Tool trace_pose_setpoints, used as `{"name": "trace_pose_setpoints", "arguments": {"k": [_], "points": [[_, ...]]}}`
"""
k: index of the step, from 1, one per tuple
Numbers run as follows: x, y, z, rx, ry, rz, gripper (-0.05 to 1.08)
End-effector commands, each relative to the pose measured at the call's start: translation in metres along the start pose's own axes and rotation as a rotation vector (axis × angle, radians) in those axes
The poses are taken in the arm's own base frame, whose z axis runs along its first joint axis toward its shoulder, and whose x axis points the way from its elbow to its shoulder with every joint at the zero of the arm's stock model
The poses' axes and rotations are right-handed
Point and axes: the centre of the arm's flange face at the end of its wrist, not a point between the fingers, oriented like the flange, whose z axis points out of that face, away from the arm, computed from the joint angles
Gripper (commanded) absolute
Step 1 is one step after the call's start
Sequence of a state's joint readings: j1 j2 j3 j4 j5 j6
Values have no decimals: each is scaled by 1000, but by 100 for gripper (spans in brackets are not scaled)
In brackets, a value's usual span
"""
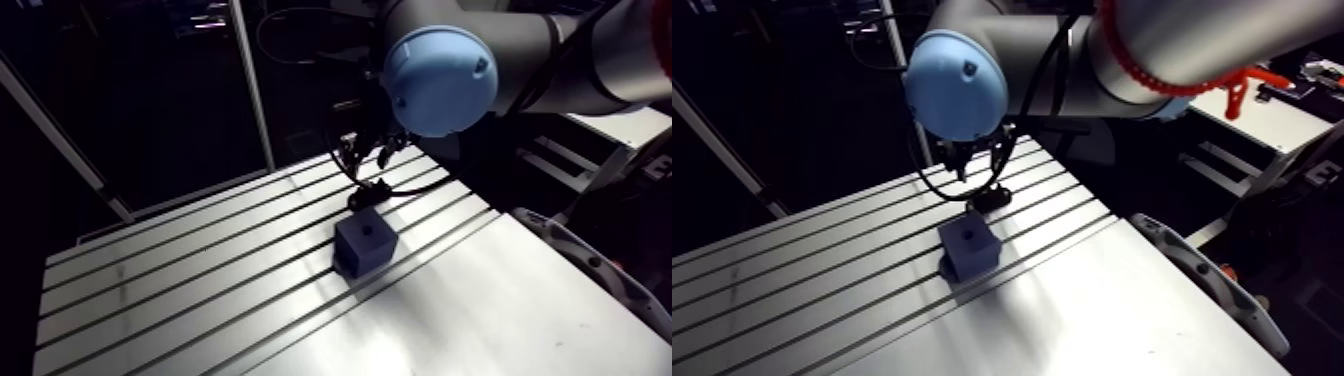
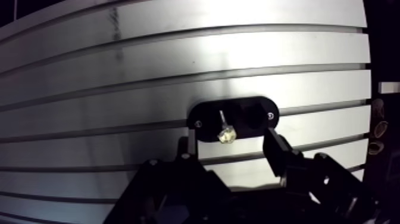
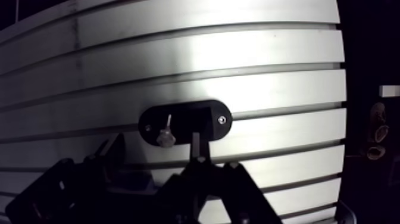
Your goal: Pick up the M10 bolt and insert it into the hex recess until seated.
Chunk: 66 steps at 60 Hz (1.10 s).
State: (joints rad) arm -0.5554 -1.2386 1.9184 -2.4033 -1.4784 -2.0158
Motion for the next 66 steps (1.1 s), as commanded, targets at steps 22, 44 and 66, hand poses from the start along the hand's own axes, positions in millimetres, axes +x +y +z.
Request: {"name": "trace_pose_setpoints", "arguments": {"k": [22,44,66], "points": [[-9,1,8,9,-2,5,39],[-11,4,17,12,-11,10,41],[-10,6,24,16,-9,12,42]]}}
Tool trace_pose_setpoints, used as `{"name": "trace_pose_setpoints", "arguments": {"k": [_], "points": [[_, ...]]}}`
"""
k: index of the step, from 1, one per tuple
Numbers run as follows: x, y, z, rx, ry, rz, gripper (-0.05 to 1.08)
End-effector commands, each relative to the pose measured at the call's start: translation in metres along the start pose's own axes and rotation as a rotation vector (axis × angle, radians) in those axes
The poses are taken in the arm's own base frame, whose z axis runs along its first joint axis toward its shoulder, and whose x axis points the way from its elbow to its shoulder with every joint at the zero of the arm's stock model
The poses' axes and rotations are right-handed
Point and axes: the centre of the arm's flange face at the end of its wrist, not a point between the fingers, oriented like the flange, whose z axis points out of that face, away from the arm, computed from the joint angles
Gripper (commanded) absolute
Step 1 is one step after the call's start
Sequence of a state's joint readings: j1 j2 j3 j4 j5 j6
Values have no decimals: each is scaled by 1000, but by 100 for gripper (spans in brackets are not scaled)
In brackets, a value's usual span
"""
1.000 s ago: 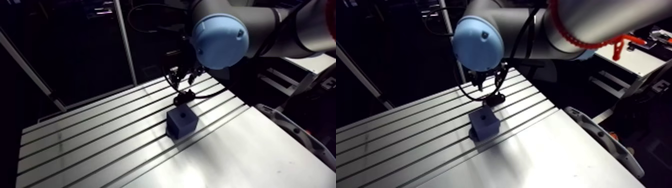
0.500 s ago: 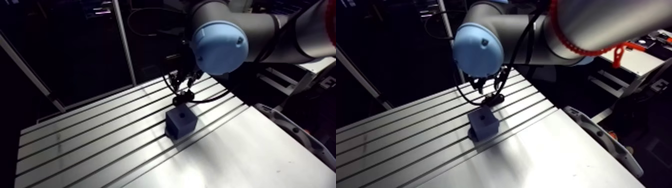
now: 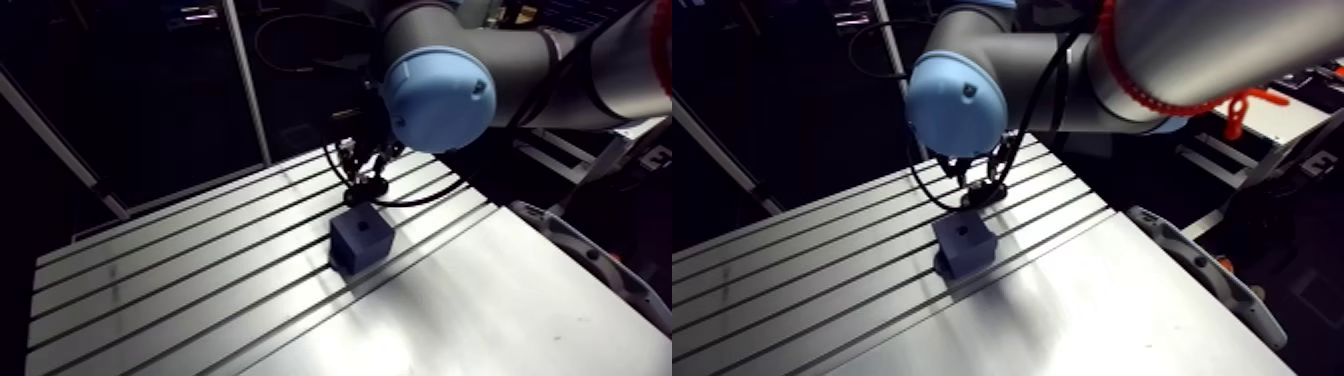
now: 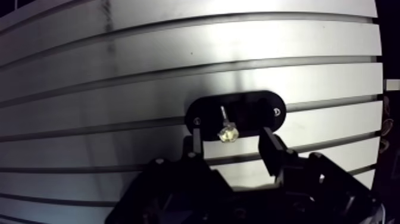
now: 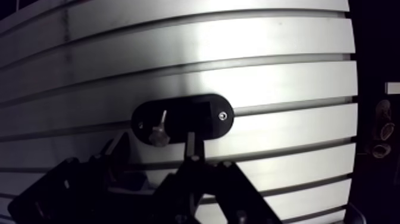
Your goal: Pick up the M10 bolt and insert it into the hex recess until seated.
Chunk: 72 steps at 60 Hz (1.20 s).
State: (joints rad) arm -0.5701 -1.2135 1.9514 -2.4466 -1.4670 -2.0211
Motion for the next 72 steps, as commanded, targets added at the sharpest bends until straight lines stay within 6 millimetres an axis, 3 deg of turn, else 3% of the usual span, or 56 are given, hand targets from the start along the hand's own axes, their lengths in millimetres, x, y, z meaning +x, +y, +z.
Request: {"name": "trace_pose_setpoints", "arguments": {"k": [1,72], "points": [[0,1,3,2,-1,1,42],[1,1,11,6,-8,0,51]]}}
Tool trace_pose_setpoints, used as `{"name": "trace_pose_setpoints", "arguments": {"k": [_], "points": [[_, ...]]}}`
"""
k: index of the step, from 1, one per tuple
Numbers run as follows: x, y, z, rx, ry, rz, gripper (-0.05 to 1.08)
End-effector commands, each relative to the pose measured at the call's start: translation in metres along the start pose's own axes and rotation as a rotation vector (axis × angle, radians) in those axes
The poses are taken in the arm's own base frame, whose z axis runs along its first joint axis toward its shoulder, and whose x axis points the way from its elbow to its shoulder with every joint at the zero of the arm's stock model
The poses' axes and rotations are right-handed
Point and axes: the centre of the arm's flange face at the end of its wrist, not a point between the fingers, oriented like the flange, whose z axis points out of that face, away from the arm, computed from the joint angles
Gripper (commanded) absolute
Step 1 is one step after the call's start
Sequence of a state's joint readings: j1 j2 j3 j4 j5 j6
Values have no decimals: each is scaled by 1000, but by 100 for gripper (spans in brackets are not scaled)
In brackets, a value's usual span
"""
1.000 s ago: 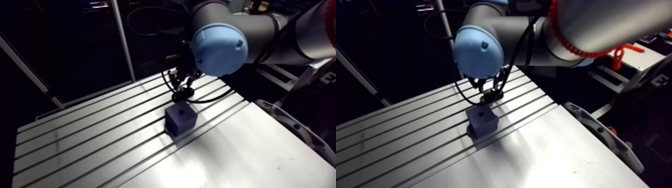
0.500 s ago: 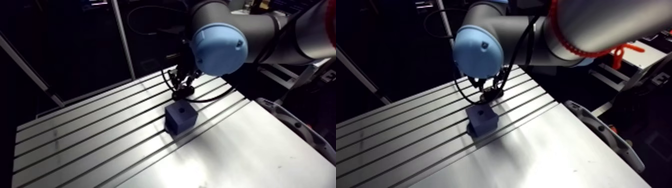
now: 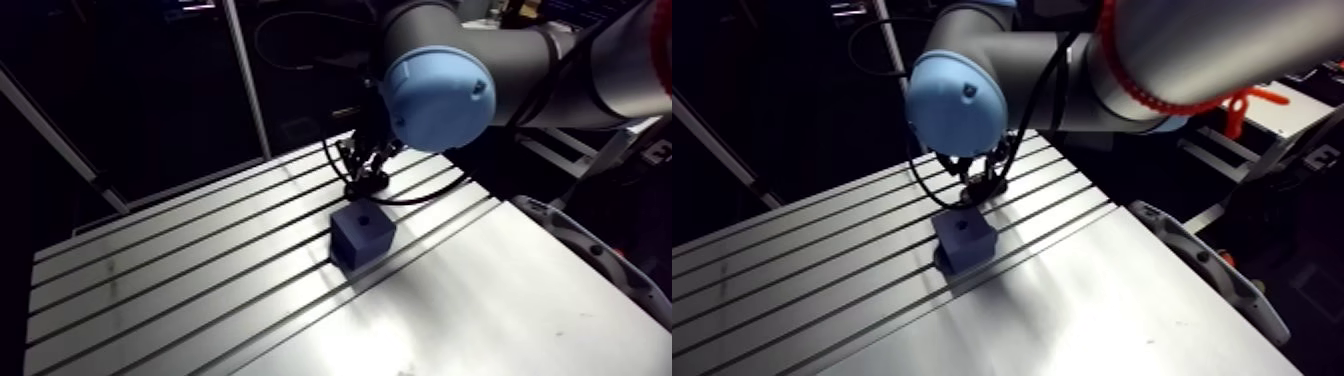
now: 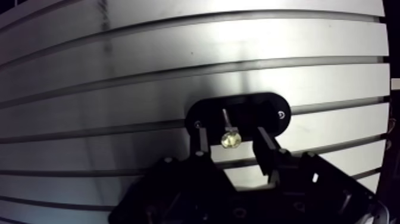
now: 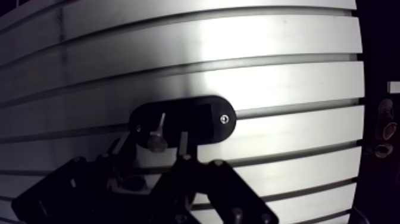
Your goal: Pick up the M10 bolt and insert it into the hex recess until seated.
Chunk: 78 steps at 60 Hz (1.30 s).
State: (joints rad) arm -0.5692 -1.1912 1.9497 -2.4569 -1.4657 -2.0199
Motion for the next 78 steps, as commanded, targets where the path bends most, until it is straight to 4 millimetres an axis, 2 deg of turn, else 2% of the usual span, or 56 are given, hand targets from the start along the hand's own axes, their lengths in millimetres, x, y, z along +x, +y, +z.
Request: {"name": "trace_pose_setpoints", "arguments": {"k": [1,34,78], "points": [[0,0,0,0,1,-1,52],[1,1,-1,-1,2,-1,60],[3,0,5,3,-5,-4,62]]}}
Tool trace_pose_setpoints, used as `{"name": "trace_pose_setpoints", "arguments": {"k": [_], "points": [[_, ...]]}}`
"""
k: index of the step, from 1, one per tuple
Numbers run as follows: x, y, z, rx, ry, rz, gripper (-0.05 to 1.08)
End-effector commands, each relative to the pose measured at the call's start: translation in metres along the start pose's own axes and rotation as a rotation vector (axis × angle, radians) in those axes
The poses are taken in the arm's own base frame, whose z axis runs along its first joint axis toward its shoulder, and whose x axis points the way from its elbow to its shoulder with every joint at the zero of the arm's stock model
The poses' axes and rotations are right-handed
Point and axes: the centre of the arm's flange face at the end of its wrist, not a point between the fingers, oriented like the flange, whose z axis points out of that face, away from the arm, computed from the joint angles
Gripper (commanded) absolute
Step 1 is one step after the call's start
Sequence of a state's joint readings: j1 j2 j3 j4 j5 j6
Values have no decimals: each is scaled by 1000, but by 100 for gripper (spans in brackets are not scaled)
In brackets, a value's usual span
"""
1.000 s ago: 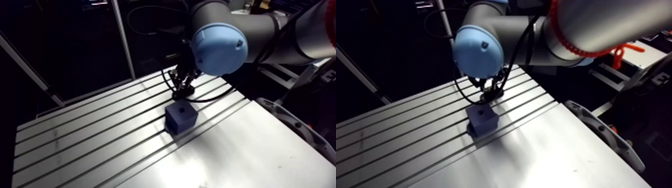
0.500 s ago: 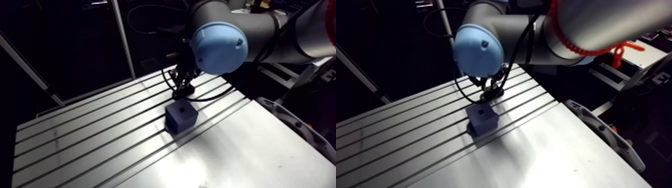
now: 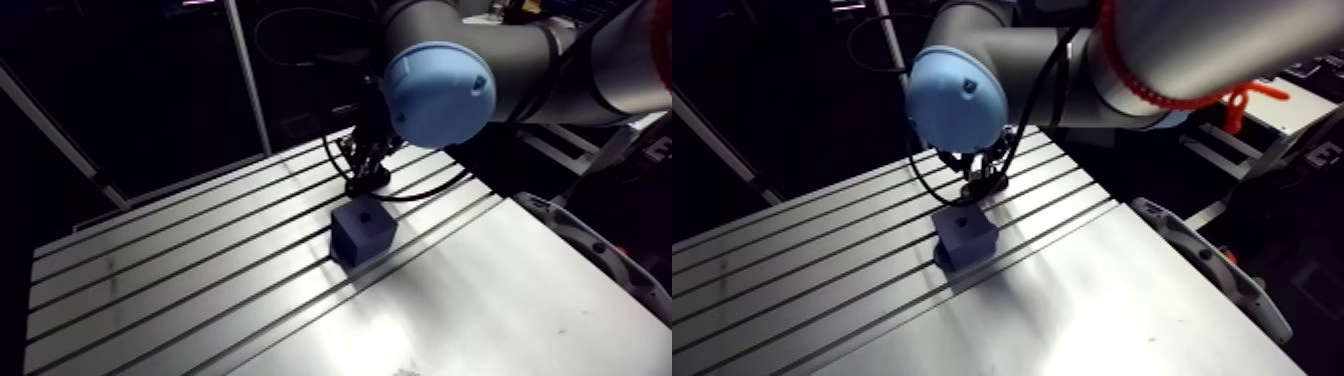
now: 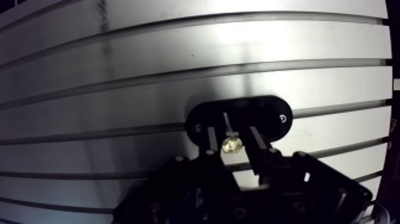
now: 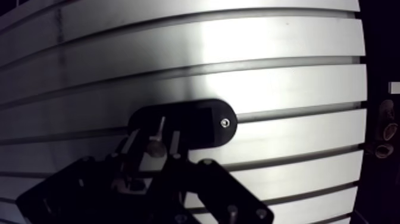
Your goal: Pick up the M10 bolt and insert it into the hex recess until seated.
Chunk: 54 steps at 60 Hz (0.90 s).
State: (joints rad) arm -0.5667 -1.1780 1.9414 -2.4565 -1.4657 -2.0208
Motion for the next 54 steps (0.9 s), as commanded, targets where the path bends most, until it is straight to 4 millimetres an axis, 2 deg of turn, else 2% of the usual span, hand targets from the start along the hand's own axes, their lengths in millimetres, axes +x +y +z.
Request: {"name": "trace_pose_setpoints", "arguments": {"k": [1,54], "points": [[0,0,1,1,-2,-1,62],[1,-2,2,3,-1,-2,66]]}}
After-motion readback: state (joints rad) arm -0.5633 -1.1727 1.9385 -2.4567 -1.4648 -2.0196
